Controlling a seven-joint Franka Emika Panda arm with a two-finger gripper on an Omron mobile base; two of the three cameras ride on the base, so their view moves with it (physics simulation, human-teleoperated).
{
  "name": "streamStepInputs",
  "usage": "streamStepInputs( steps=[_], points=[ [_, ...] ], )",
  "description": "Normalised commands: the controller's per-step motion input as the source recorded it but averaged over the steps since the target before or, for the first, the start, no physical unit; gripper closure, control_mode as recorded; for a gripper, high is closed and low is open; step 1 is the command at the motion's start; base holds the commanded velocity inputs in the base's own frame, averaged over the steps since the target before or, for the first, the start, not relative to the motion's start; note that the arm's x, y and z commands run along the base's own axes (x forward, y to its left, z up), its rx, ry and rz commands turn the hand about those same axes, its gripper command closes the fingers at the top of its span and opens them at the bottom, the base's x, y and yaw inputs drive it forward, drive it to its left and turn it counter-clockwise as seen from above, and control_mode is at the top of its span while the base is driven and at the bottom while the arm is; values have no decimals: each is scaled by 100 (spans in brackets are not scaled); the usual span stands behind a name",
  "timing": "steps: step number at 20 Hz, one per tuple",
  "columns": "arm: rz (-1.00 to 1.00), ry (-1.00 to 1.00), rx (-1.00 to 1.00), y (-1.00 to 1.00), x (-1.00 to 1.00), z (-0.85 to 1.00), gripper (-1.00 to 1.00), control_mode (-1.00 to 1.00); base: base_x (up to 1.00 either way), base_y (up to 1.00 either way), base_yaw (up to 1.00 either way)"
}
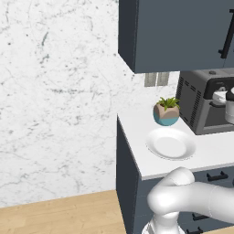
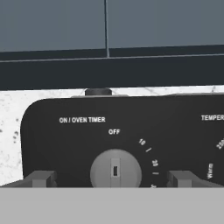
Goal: Pick up the kebab skewer and baguette bread, and place them inside the toaster oven. Close the toaster oven door and start by setting the timer.
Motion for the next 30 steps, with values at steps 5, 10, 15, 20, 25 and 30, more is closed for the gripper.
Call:
streamStepInputs(
  steps=[5, 10, 15, 20, 25, 30],
  points=[
    [0, 0, 0, 0, 11, -1, -100, -100, 0, 0, 0],
    [0, 0, 0, 0, 2, 0, -100, -100, 0, 0, 0],
    [0, 0, 0, 0, 0, 0, 100, -100, 0, 0, 0],
    [0, 0, 0, 0, 0, 0, 100, -100, 0, 0, 0],
    [0, 0, 0, 0, 0, 0, 100, -100, 0, 0, 0],
    [0, 0, 0, 0, 0, 0, 100, -100, 0, 0, 0]
  ],
)
